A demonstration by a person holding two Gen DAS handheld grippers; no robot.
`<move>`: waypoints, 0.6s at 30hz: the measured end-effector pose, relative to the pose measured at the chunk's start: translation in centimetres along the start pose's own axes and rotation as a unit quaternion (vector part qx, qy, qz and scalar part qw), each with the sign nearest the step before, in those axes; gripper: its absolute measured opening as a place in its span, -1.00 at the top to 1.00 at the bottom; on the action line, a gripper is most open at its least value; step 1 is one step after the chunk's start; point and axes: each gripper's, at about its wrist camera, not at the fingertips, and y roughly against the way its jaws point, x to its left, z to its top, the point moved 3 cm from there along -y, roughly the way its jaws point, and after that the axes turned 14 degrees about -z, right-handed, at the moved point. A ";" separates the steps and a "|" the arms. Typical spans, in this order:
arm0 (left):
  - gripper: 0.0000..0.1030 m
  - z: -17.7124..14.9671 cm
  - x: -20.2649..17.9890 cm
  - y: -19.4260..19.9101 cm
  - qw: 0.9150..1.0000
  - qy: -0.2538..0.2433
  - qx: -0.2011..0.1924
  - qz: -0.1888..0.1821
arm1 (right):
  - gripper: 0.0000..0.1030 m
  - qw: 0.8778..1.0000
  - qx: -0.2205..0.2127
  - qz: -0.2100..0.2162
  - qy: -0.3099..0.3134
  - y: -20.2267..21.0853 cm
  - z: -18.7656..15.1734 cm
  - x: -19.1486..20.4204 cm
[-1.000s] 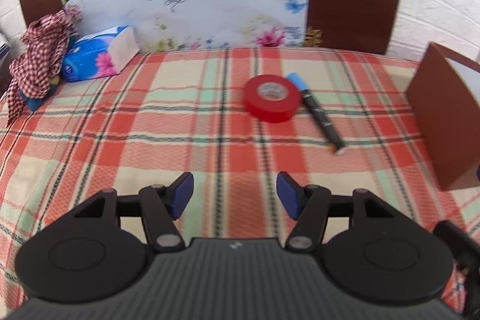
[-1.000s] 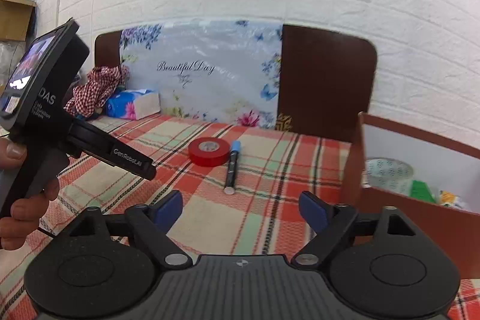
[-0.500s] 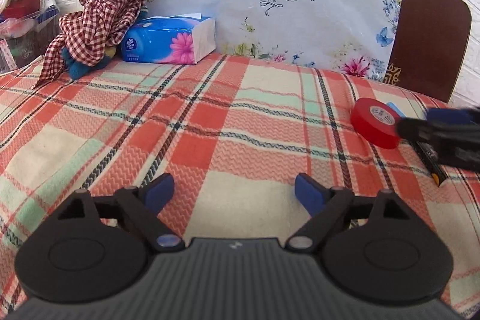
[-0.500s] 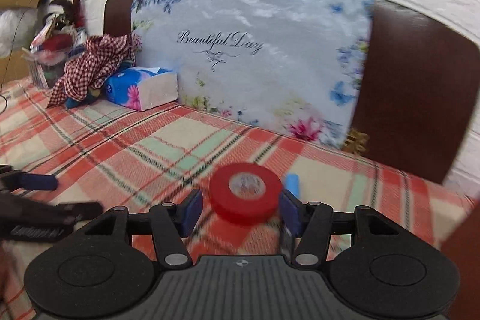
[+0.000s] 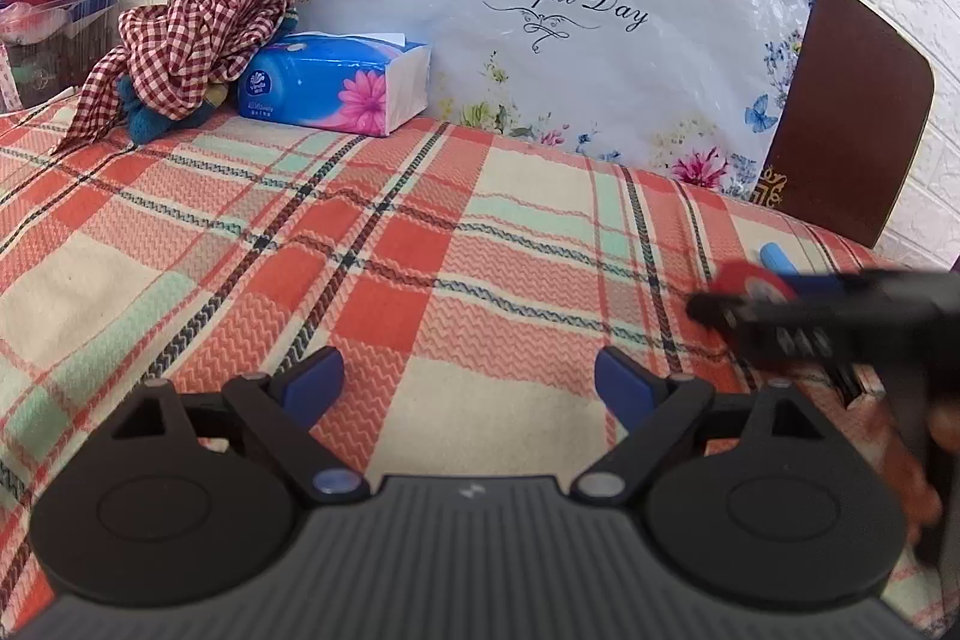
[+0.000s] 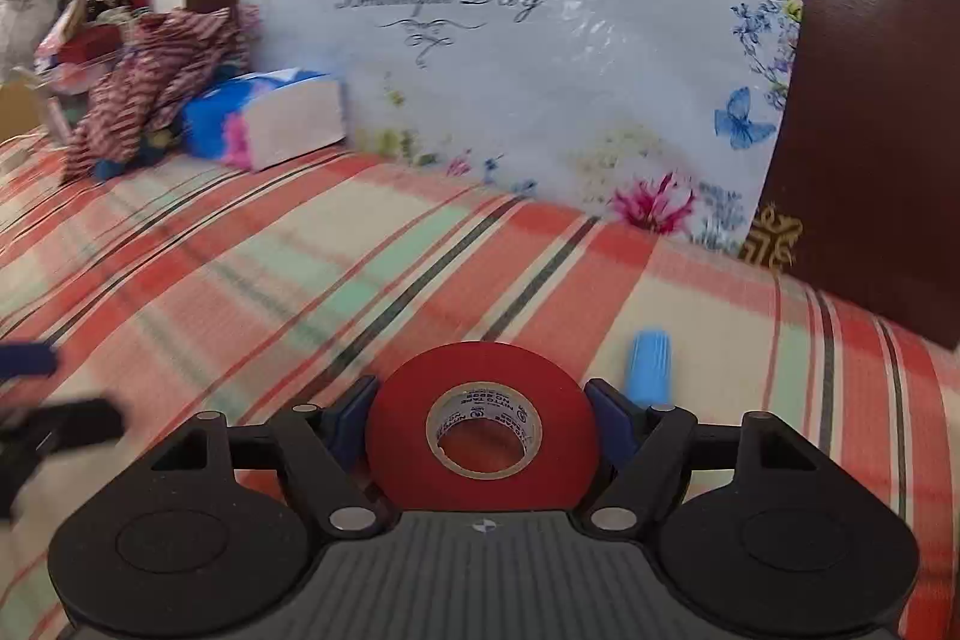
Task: Organize objects
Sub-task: 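Grasp the red tape roll with the right gripper, then lower the red tape into the brown box and open the right gripper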
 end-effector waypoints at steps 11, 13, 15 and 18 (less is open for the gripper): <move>-0.82 -0.1 -1.0 -0.8 0.999 -0.038 0.027 0.026 | -0.39 0.999 0.017 -0.026 -0.036 18.1 -13.9 -2.9; -0.81 -0.1 -2.0 -1.1 0.996 -0.061 0.048 0.047 | -0.52 0.997 0.024 -0.045 -0.053 19.4 -15.0 -4.3; -0.66 -0.4 -3.7 0.0 0.996 -0.041 0.071 0.021 | -0.51 0.997 0.023 -0.047 -0.058 20.8 -15.8 -5.0; -0.60 -1.9 -8.9 2.9 0.990 -0.013 0.102 -0.096 | -0.50 0.997 0.022 -0.051 -0.045 21.8 -17.0 -5.0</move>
